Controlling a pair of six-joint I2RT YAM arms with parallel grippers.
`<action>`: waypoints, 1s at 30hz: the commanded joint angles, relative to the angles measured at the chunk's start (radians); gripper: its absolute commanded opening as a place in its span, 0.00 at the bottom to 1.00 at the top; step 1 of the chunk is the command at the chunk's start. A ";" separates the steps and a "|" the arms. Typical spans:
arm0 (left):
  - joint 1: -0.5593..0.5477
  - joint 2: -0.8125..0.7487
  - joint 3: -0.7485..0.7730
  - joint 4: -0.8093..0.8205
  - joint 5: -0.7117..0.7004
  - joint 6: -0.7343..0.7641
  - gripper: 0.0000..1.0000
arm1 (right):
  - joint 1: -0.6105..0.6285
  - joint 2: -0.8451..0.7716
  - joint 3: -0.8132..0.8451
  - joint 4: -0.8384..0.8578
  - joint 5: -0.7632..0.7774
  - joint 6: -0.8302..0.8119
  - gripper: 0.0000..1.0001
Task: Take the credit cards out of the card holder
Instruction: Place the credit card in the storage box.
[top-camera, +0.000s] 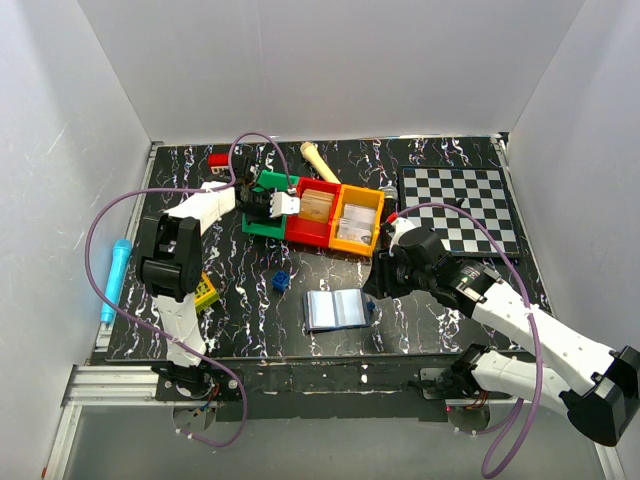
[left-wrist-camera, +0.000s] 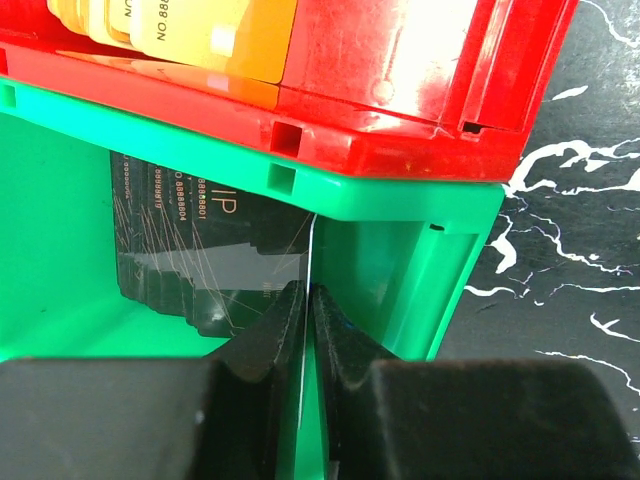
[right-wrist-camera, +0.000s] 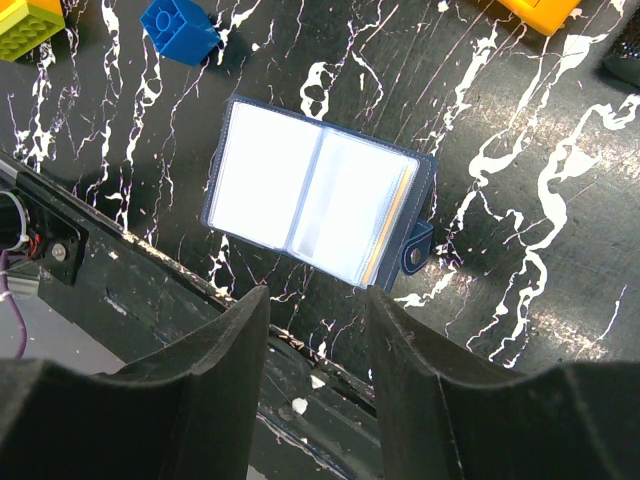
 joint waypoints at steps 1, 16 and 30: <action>-0.005 -0.008 0.014 0.014 -0.011 -0.007 0.09 | 0.005 0.002 -0.003 0.033 0.003 -0.015 0.51; -0.019 -0.015 0.027 0.078 -0.031 -0.048 0.22 | 0.005 -0.001 -0.004 0.030 0.006 -0.013 0.51; -0.040 -0.046 0.030 0.149 -0.057 -0.097 0.22 | 0.003 -0.001 -0.001 0.028 0.009 -0.016 0.51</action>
